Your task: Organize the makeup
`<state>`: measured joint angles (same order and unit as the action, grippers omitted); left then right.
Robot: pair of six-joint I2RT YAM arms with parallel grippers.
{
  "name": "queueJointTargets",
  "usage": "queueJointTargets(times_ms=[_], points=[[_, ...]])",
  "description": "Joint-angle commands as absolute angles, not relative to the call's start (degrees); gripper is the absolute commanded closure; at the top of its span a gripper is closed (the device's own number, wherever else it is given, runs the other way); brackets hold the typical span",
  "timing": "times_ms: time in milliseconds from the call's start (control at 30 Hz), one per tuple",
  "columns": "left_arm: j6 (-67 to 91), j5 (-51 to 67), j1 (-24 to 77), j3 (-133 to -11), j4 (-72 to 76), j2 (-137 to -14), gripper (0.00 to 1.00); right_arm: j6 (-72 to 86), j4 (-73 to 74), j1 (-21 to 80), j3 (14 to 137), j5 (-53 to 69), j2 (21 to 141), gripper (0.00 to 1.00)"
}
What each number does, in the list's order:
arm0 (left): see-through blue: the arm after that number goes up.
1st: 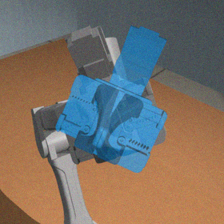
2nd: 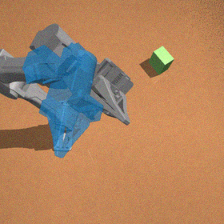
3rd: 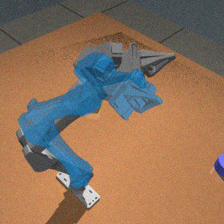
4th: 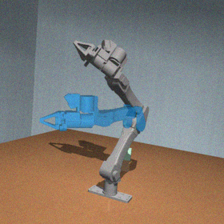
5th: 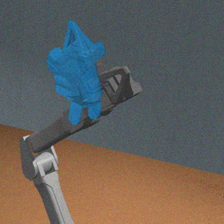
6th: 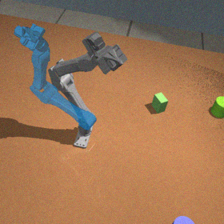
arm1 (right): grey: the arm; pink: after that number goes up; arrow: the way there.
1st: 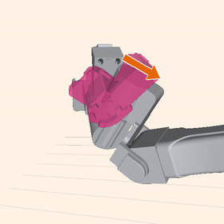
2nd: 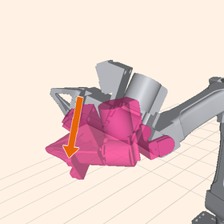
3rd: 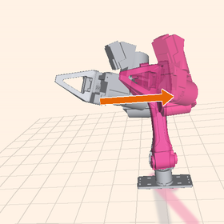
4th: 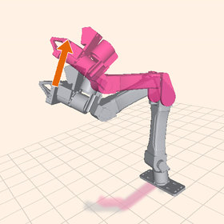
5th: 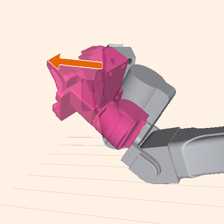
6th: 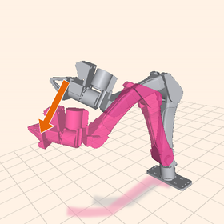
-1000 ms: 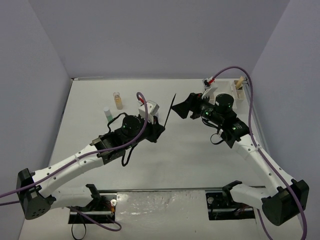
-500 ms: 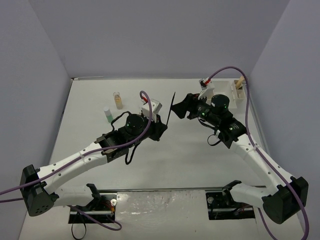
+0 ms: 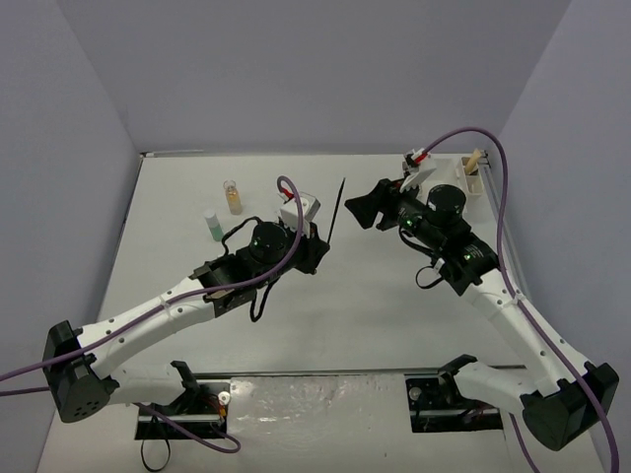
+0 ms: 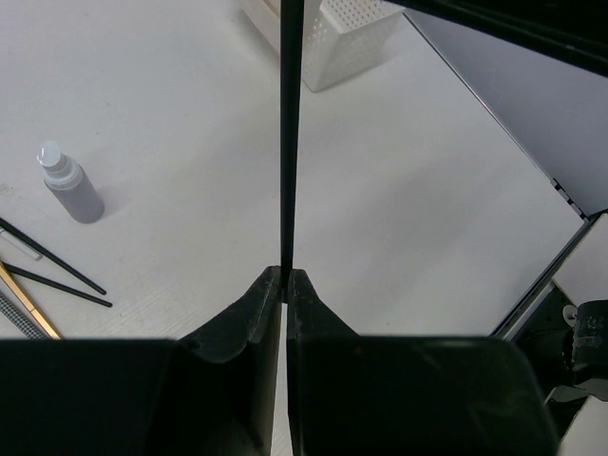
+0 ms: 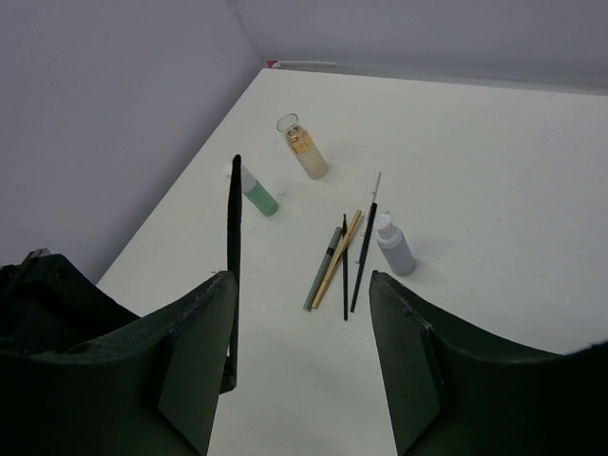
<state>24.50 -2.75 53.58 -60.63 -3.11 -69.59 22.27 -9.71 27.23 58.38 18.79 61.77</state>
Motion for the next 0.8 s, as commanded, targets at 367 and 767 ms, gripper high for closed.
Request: queueJointTargets(times_ms=[367,767], points=[[22.73,2.03,53.79,-68.47,-2.73,-72.73,1.00,21.00,-15.87,28.48,63.25,22.49,67.47,0.65],[24.21,0.53,52.91,-70.18,-6.55,-76.16,0.73,18.24,-14.59,28.12,62.36,15.82,66.31,1.00]])
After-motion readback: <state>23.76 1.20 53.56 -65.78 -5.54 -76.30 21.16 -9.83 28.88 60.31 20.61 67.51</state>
